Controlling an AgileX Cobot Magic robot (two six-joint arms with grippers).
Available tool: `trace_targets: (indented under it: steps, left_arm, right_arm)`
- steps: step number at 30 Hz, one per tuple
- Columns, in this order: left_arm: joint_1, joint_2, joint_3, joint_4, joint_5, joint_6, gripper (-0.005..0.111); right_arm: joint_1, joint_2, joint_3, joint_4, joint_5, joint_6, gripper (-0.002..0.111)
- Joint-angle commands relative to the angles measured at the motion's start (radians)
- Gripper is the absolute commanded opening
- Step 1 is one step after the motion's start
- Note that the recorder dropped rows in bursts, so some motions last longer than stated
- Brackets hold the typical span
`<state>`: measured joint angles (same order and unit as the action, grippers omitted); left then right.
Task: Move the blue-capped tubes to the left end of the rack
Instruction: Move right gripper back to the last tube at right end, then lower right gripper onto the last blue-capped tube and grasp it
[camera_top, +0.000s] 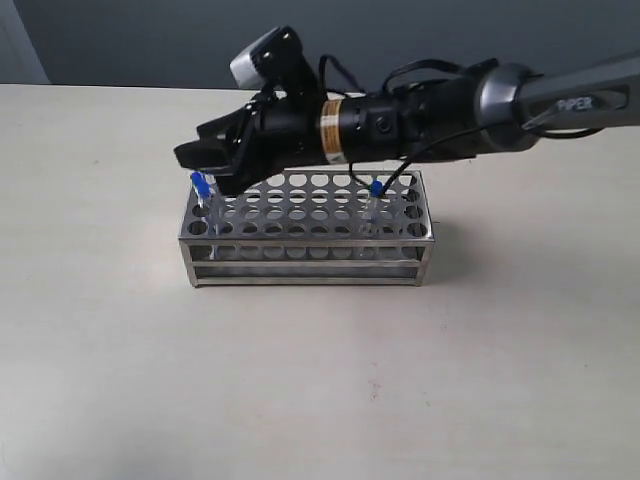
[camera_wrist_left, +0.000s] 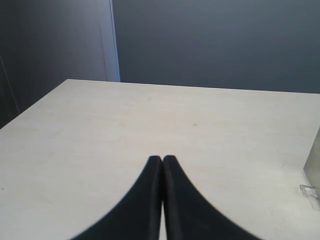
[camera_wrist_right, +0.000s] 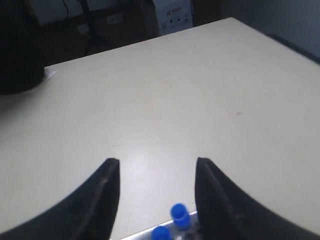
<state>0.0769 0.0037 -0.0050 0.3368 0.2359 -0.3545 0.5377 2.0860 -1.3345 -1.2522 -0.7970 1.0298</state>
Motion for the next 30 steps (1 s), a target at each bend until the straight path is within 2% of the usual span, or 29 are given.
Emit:
trace_targets:
  steps: [1, 3, 6, 8, 9, 11, 12, 15, 17, 21, 30]
  left_arm:
    - [-0.007, -0.004, 0.003, -0.003, -0.003, -0.002, 0.0]
    - [-0.007, -0.004, 0.003, -0.003, -0.003, -0.002, 0.0]
    - [-0.007, -0.004, 0.003, -0.003, -0.003, -0.002, 0.0]
    - [-0.007, -0.004, 0.003, -0.003, -0.003, -0.002, 0.0]
    - [-0.007, -0.004, 0.003, -0.003, -0.003, -0.002, 0.0]
    - [-0.007, -0.004, 0.003, -0.003, -0.003, -0.002, 0.0]
    - [-0.007, -0.004, 0.003, -0.006, -0.003, -0.002, 0.0]
    - [-0.007, -0.004, 0.003, -0.006, -0.003, -0.002, 0.0]
    - [-0.007, -0.004, 0.003, -0.006, -0.003, -0.002, 0.0]
    - [-0.007, -0.004, 0.003, -0.004, -0.003, -0.002, 0.0]
    - [-0.007, -0.004, 0.003, -0.004, -0.003, -0.002, 0.0]
  right_arm:
    - [-0.103, -0.123, 0.01, -0.114, -0.018, 0.056, 0.046]
    - [-0.185, -0.216, 0.08, -0.194, -0.074, 0.092, 0.046]
    - [-0.278, -0.327, 0.254, -0.17, -0.121, 0.063, 0.043]
    - [-0.317, -0.392, 0.418, -0.065, -0.121, -0.066, 0.036]
    - [-0.326, -0.427, 0.511, 0.058, -0.116, -0.191, 0.032]
    - [-0.328, -0.449, 0.617, 0.233, -0.108, -0.356, 0.033]
    - [-0.328, -0.447, 0.65, 0.309, -0.098, -0.426, 0.037]
    - [-0.328, -0.392, 0.672, 0.395, -0.009, -0.463, 0.061]
    - [-0.328, -0.325, 0.672, 0.443, -0.028, -0.505, 0.069]
    - [-0.328, -0.203, 0.672, 0.522, -0.184, -0.571, 0.069]
    - [-0.327, -0.099, 0.67, 0.572, -0.282, -0.589, 0.069]
